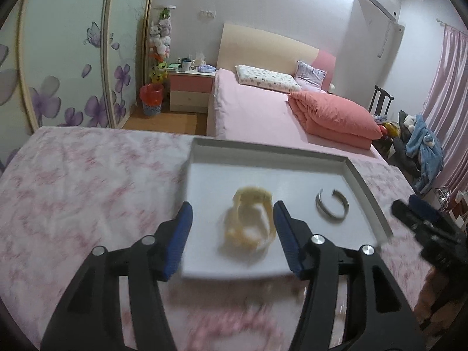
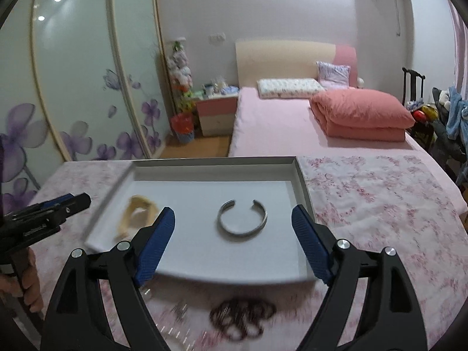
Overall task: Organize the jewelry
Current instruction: 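Release the watch and cuff in the tray, withdraw both grippers, then grasp the pink bead bracelet with the left gripper while the right gripper grasps the silver round bangle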
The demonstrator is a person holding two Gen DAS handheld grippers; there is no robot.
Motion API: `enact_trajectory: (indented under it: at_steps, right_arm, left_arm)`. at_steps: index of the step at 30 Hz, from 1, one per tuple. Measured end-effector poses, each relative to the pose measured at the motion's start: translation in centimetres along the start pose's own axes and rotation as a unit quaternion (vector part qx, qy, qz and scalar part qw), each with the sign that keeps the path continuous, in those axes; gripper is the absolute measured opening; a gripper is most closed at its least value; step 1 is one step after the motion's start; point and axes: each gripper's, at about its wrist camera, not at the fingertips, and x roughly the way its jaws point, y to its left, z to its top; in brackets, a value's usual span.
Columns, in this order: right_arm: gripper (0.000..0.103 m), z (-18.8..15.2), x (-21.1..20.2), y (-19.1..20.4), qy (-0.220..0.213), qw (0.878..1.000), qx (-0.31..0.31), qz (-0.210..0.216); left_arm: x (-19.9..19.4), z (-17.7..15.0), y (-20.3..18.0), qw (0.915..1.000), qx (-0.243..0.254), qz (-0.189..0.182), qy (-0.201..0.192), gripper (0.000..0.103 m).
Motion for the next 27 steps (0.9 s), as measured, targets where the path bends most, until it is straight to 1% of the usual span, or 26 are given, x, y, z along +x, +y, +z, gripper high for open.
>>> enact_trajectory:
  at_steps: [3, 5, 10, 14, 16, 17, 20, 21, 22, 23, 24, 27]
  right_arm:
    - [0.082, -1.3, -2.6, 0.5, -0.009, 1.0, -0.004, 0.012]
    - [0.082, -2.8, -4.2, 1.0, -0.009, 1.0, -0.013, 0.016]
    - [0.082, -7.3, -6.1, 1.7, 0.018, 0.999, -0.027, 0.018]
    - [0.082, -9.7, -6.4, 1.7, 0.041, 0.999, -0.017, 0.021]
    - [0.082, -10.4, -6.6, 1.5, 0.048, 0.999, -0.008, 0.024]
    - [0.082, -10.7, -6.8, 1.4, 0.049, 0.999, -0.004, 0.024]
    - [0.082, -11.1, -6.9, 1.1, 0.052, 0.998, -0.001, 0.019]
    - [0.082, -11.4, -6.9, 1.0, 0.053, 0.998, 0.0, 0.02]
    - [0.082, -11.6, -6.9, 1.0, 0.055, 0.998, 0.001, 0.019]
    - [0.082, -11.7, -6.8, 1.0, 0.057, 0.998, 0.001, 0.019]
    - [0.082, -11.9, -6.8, 1.1, 0.059, 0.998, 0.001, 0.019]
    - [0.082, -12.5, -6.9, 1.4, 0.064, 0.998, -0.006, 0.019]
  left_arm:
    - [-2.2, -2.5, 0.7, 0.9999, 0.012, 0.004, 0.006, 0.057]
    - [-2.7, -4.5, 0.9, 0.9993, 0.026, 0.013, 0.022, 0.057]
    - [-2.1, -8.1, 1.2, 0.9957, 0.058, 0.018, 0.069, 0.057]
    - [-1.0, -9.6, 1.1, 0.9924, 0.067, 0.018, 0.101, 0.056]
    - [-0.3, -9.9, 1.1, 0.9911, 0.072, 0.025, 0.11, 0.05]
    - [0.0, -9.9, 1.1, 0.9906, 0.072, 0.026, 0.114, 0.048]
    - [0.2, -10.0, 0.9, 0.9897, 0.086, 0.041, 0.107, 0.043]
    - [0.3, -10.1, 0.7, 0.9894, 0.092, 0.044, 0.103, 0.039]
    - [0.2, -10.2, 0.7, 0.9895, 0.094, 0.044, 0.101, 0.031]
    - [0.2, -10.2, 0.7, 0.9894, 0.096, 0.046, 0.099, 0.026]
    - [0.1, -10.2, 0.7, 0.9891, 0.099, 0.05, 0.097, 0.016]
    - [-0.2, -10.4, 1.0, 0.9886, 0.102, 0.055, 0.096, 0.015]
